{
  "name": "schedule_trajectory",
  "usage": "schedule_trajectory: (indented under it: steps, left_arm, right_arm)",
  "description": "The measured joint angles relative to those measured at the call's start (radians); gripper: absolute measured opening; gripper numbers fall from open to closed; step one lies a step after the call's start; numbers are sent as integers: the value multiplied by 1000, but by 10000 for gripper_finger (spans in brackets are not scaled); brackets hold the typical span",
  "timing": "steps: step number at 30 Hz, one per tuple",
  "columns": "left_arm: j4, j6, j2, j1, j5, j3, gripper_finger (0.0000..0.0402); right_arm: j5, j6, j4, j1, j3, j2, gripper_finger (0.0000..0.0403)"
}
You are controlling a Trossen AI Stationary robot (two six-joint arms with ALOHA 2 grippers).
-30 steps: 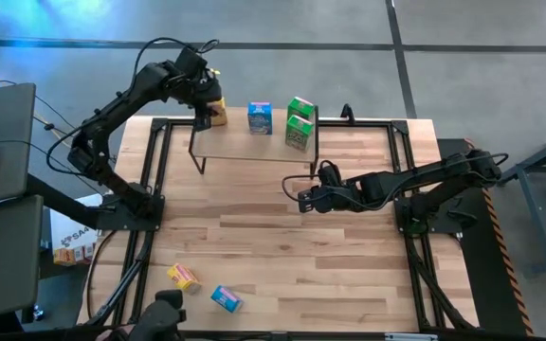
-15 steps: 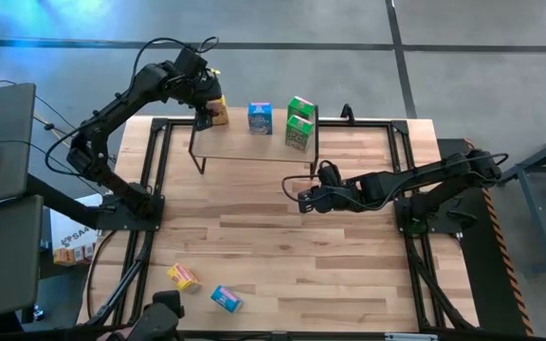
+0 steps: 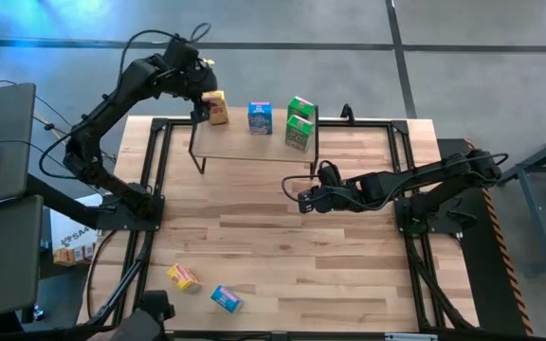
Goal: Stack cereal on shelf
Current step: Put the yellow cereal box on the shelf aligned with the other yellow cereal box
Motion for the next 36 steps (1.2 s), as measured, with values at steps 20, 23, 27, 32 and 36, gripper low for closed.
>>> schedule_trajectory:
  steps: [20, 23, 27, 32, 36]
  left_arm:
    - [-43, -576, -272, -52, 602, 54, 255]
    - [-31, -664, -379, -143, 628, -91, 255]
    - [125, -884, -565, -320, 554, -335, 255]
    - [492, -1216, -758, -593, 326, -628, 255]
    - [758, -1297, -831, -777, 92, -783, 255]
  right_arm:
    - [-21, -175, -48, 3, 0, -120, 0]
    - [-10, -224, -77, 3, 0, -169, 0]
    - [-2, -271, -108, 3, 0, -212, 0]
    - [-26, -338, -105, 3, 0, -225, 0]
    - [-70, -428, -40, 4, 0, -225, 0]
